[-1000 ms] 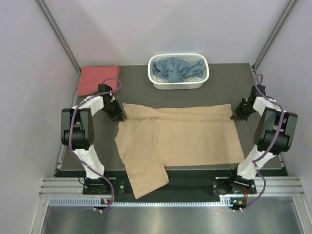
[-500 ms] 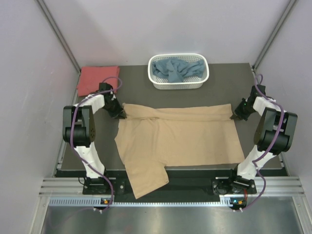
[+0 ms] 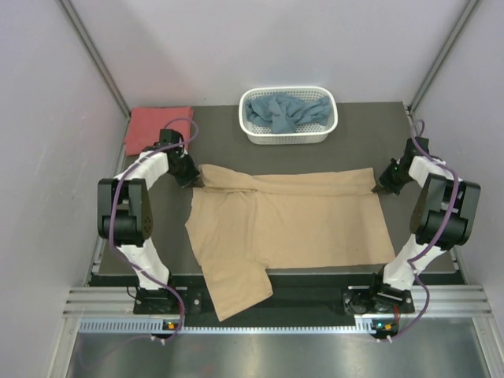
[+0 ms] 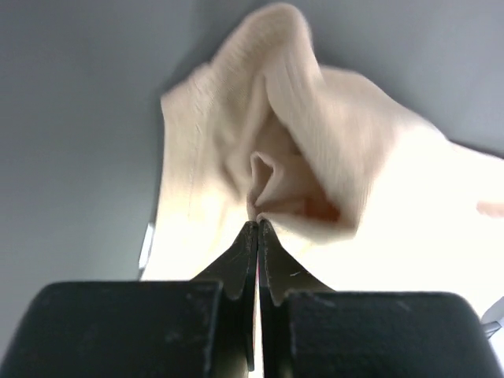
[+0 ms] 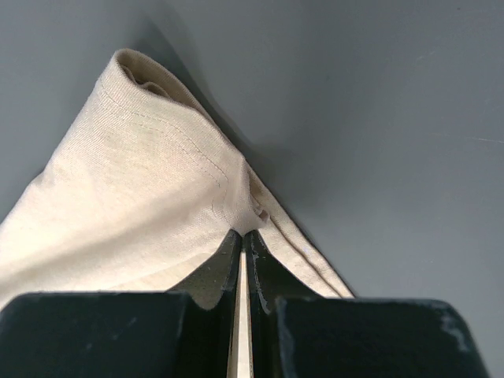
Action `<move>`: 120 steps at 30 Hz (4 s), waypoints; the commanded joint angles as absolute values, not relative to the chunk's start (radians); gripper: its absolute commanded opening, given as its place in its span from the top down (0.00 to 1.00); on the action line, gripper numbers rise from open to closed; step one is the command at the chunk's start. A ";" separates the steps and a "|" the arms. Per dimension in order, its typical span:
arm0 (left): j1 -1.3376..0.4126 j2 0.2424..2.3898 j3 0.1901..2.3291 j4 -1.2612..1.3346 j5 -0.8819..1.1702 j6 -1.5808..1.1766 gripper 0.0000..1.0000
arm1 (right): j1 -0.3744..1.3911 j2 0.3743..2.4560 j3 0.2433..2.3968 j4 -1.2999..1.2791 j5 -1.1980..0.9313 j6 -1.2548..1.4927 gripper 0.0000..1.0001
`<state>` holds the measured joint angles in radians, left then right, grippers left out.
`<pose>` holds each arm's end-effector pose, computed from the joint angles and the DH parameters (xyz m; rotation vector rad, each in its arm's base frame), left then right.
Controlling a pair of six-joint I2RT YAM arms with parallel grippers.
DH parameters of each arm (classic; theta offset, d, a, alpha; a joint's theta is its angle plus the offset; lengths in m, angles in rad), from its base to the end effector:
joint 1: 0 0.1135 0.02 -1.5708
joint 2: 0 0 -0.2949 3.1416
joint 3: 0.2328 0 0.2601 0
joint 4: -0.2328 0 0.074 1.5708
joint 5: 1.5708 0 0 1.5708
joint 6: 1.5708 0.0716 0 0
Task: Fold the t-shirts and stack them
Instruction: Fold the tshirt
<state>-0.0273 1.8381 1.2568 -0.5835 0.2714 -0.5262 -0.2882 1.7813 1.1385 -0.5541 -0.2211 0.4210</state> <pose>0.3982 -0.0301 0.1777 -0.6103 2.7121 -0.5213 0.3618 -0.0909 0.1643 0.9053 2.6121 0.3408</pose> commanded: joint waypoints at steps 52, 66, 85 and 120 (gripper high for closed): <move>0.018 1.785 1.382 -0.667 0.242 -0.508 0.54 | -0.265 1.782 1.193 -0.591 -0.209 0.377 0.94; 0.026 1.835 1.422 -0.686 0.250 -0.506 0.52 | -0.268 1.758 1.196 -0.647 -0.192 0.325 0.82; 0.029 1.974 1.479 -0.584 0.359 -0.476 0.48 | -0.262 1.950 1.436 -0.500 -0.320 0.175 0.42; 0.051 2.056 1.491 -0.563 0.288 -0.480 0.82 | -0.275 2.077 1.445 -0.407 -0.404 0.232 1.00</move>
